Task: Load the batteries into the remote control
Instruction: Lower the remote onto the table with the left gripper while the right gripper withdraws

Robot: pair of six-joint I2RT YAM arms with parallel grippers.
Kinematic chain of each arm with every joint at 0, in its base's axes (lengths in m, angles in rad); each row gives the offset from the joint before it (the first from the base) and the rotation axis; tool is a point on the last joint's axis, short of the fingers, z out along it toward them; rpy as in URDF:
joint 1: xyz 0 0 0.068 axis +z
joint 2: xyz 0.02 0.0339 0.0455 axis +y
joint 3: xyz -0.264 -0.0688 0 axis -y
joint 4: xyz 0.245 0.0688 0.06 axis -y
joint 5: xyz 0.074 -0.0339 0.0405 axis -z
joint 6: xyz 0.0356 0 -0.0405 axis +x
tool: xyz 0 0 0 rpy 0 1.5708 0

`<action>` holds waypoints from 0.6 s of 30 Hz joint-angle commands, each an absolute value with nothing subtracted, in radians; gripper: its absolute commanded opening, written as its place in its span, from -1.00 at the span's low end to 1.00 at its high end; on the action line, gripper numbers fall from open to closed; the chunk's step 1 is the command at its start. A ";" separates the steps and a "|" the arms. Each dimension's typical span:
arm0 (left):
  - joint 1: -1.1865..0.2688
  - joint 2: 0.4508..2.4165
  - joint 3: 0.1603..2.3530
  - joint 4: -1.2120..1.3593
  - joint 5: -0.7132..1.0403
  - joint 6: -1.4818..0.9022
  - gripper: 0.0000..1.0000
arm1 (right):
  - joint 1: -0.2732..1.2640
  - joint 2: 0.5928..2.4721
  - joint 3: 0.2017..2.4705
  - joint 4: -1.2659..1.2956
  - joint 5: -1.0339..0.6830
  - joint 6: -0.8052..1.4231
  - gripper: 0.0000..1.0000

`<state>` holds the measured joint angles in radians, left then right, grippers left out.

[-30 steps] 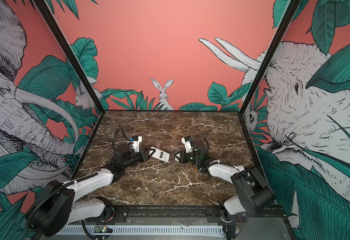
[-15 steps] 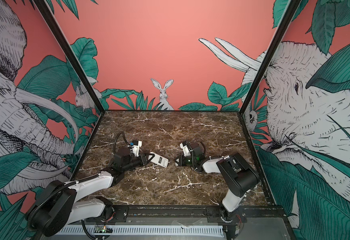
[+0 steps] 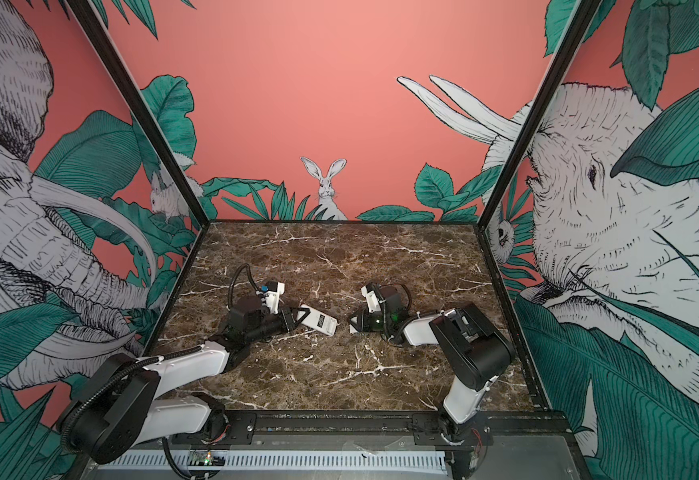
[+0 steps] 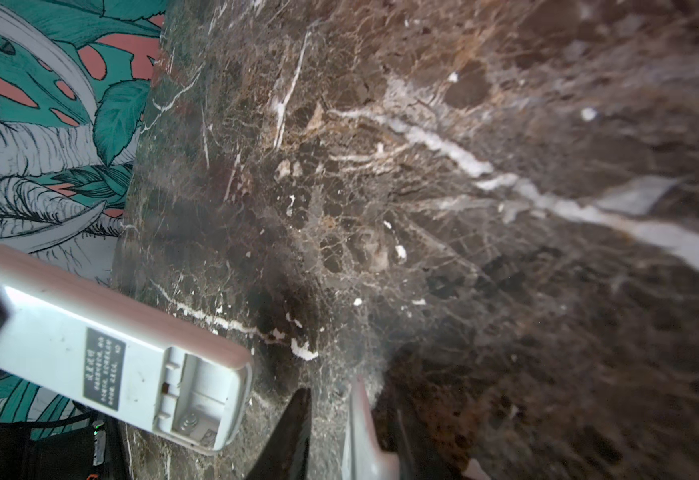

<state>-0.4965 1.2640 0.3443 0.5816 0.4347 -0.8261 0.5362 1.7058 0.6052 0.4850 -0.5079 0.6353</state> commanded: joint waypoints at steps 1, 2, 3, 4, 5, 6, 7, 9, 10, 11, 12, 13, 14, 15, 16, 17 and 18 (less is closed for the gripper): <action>-0.494 1.236 0.325 0.615 0.433 -0.822 -1.00 | 0.528 1.683 0.606 0.478 -0.471 0.619 -0.24; -0.493 1.231 0.325 0.606 0.430 -0.817 -1.00 | 0.528 1.678 0.606 0.467 -0.463 0.614 -0.19; -0.493 1.228 0.326 0.597 0.428 -0.813 -1.00 | 0.527 1.672 0.607 0.454 -0.453 0.608 -0.13; -0.494 1.227 0.325 0.594 0.429 -0.812 -1.00 | 0.527 1.665 0.608 0.438 -0.445 0.601 -0.07; -0.494 1.230 0.325 0.592 0.426 -0.811 -1.00 | 0.526 1.655 0.613 0.415 -0.435 0.585 0.00; -0.494 1.234 0.323 0.594 0.426 -0.812 -1.00 | 0.527 1.643 0.619 0.388 -0.422 0.572 0.06; -0.493 1.238 0.321 0.598 0.426 -0.814 -1.00 | 0.526 1.633 0.624 0.368 -0.413 0.560 0.11; -0.493 1.249 0.314 0.610 0.426 -0.820 -1.00 | 0.526 1.609 0.636 0.312 -0.387 0.532 0.20; -0.494 1.253 0.311 0.616 0.426 -0.822 -1.00 | 0.527 1.583 0.643 0.288 -0.376 0.520 0.23; -0.494 1.257 0.307 0.619 0.426 -0.825 -1.00 | 0.526 1.555 0.649 0.258 -0.362 0.504 0.27; -0.494 1.258 0.300 0.623 0.425 -0.827 -1.00 | 0.527 1.537 0.658 0.227 -0.350 0.486 0.31; -0.494 1.259 0.296 0.624 0.423 -0.829 -1.00 | 0.527 1.519 0.666 0.200 -0.338 0.474 0.36; -0.493 1.260 0.291 0.627 0.422 -0.832 -1.00 | 0.528 1.501 0.674 0.172 -0.328 0.458 0.40; -0.493 1.260 0.287 0.626 0.420 -0.831 -1.00 | 0.528 1.484 0.682 0.147 -0.318 0.443 0.44; -0.494 1.260 0.284 0.625 0.419 -0.833 -1.00 | 0.528 1.472 0.687 0.125 -0.310 0.433 0.47; -0.493 1.260 0.282 0.623 0.417 -0.833 -1.00 | 0.529 1.456 0.693 0.107 -0.305 0.420 0.49; -0.495 1.258 0.281 0.617 0.415 -0.830 -1.00 | 0.529 1.443 0.700 0.094 -0.300 0.412 0.52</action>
